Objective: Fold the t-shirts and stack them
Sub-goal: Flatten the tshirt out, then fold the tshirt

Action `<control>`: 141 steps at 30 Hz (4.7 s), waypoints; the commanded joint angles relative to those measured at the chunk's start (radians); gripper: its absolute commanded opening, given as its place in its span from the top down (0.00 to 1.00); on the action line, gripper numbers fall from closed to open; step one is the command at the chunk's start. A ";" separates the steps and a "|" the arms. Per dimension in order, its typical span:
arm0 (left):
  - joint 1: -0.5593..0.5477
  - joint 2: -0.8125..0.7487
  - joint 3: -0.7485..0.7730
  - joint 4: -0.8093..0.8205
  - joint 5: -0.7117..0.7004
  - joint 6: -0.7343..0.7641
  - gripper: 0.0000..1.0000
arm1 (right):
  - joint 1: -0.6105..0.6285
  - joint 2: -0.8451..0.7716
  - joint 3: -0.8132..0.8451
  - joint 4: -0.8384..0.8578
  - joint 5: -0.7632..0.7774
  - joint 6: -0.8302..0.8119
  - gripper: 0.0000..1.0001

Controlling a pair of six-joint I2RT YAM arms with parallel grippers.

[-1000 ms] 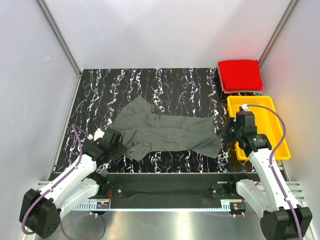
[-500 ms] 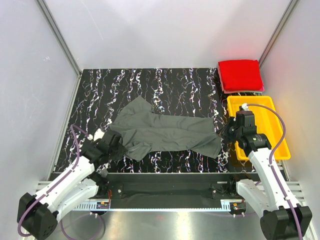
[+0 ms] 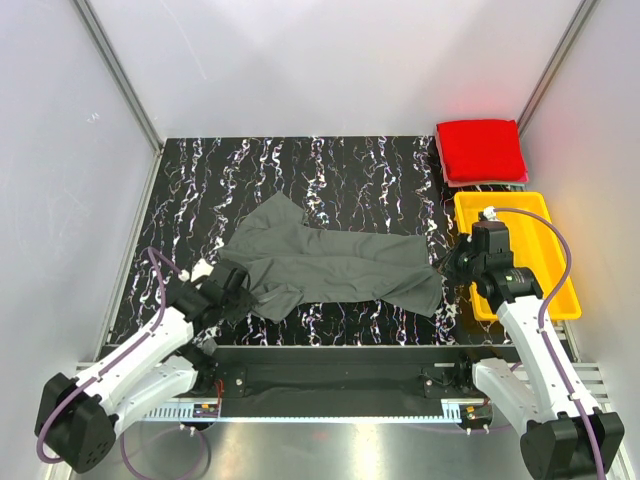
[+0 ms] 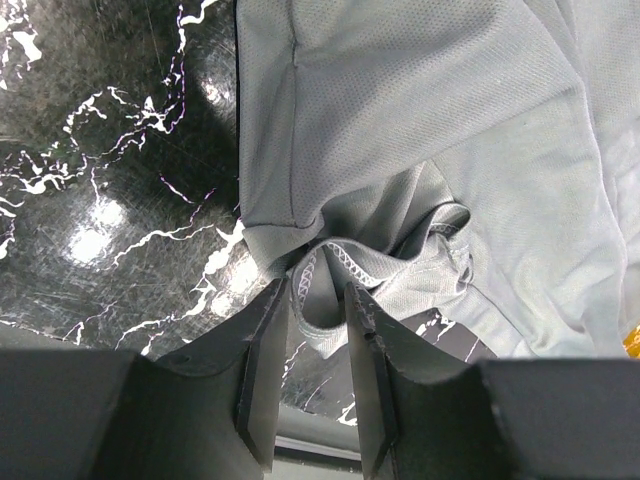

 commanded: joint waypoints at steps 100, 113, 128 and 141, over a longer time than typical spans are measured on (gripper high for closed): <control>0.418 1.399 1.485 0.617 0.089 1.084 1.00 | -0.116 1.563 1.172 0.967 -0.277 0.033 1.00; 0.418 1.379 1.455 0.597 0.037 1.089 1.00 | -0.121 1.738 1.400 0.811 -0.240 -0.046 1.00; 0.407 1.185 1.342 0.536 -0.068 1.135 1.00 | -0.164 1.596 1.110 1.133 -0.309 -0.170 1.00; 0.392 1.110 1.288 0.336 -0.078 1.056 1.00 | -0.187 1.505 1.007 1.184 -0.410 -0.181 1.00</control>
